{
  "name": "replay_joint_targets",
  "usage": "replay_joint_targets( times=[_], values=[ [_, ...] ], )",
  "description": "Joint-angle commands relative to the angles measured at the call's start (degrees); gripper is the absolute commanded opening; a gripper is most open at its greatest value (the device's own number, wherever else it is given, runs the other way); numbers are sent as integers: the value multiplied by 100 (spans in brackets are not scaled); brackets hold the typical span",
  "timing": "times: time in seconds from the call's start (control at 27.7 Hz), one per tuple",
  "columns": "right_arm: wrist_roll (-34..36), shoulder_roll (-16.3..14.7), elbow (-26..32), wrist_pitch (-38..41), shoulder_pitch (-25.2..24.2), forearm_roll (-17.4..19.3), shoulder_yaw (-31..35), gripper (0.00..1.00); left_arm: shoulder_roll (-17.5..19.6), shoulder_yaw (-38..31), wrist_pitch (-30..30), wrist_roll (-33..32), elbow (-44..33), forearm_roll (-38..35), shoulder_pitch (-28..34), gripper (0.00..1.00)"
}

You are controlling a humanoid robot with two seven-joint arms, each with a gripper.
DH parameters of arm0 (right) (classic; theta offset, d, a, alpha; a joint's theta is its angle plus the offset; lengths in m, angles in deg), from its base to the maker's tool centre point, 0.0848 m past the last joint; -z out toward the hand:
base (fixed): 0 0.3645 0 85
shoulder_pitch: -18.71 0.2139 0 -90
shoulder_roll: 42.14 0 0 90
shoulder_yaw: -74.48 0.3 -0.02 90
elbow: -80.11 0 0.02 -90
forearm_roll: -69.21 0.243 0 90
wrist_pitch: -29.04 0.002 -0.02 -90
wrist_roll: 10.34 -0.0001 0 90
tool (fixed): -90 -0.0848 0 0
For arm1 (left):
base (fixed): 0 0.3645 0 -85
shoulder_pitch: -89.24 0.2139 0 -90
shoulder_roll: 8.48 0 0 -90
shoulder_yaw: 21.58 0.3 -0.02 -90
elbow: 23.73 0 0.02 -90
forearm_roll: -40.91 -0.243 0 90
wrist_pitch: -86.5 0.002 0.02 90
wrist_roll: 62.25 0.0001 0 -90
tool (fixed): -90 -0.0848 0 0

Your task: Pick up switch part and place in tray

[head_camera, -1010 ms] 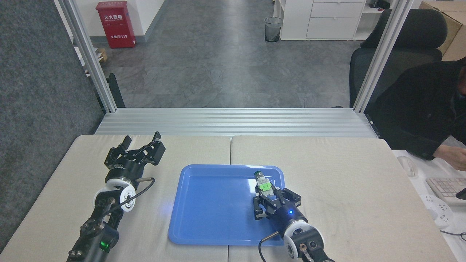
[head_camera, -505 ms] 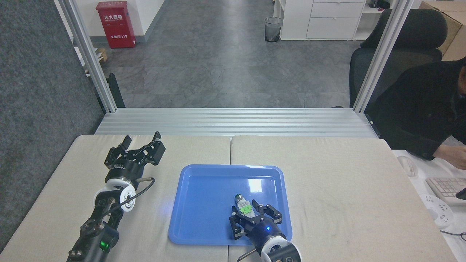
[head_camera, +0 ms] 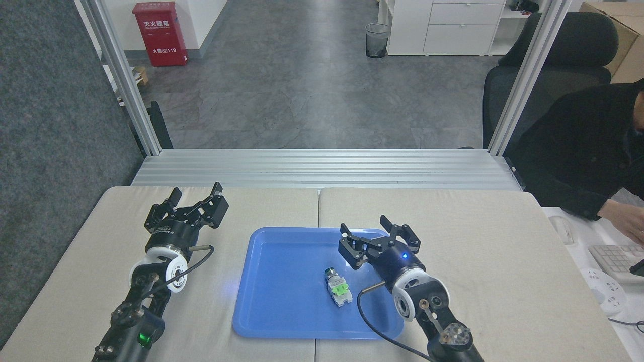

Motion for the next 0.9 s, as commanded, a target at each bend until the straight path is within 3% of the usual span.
replay_joint_targets(
  times=[0.0,0.14,0.32,0.87],
  values=[
    [441,-1466,-190,296,167,158,1434,100,0,7,-1,4,0,0,0,100],
    [600,-1757,-393,332,79,465,1917,100,0,-2,-1,4,0,0,0,100],
    [600,-2012,-419,332,-53,940,2015,100,0,7,-1,4,0,0,-9,100],
    [521,-2215,-375,367,-133,976,2015,100,0,7,-1,4,0,0,-9,100]
  ],
)
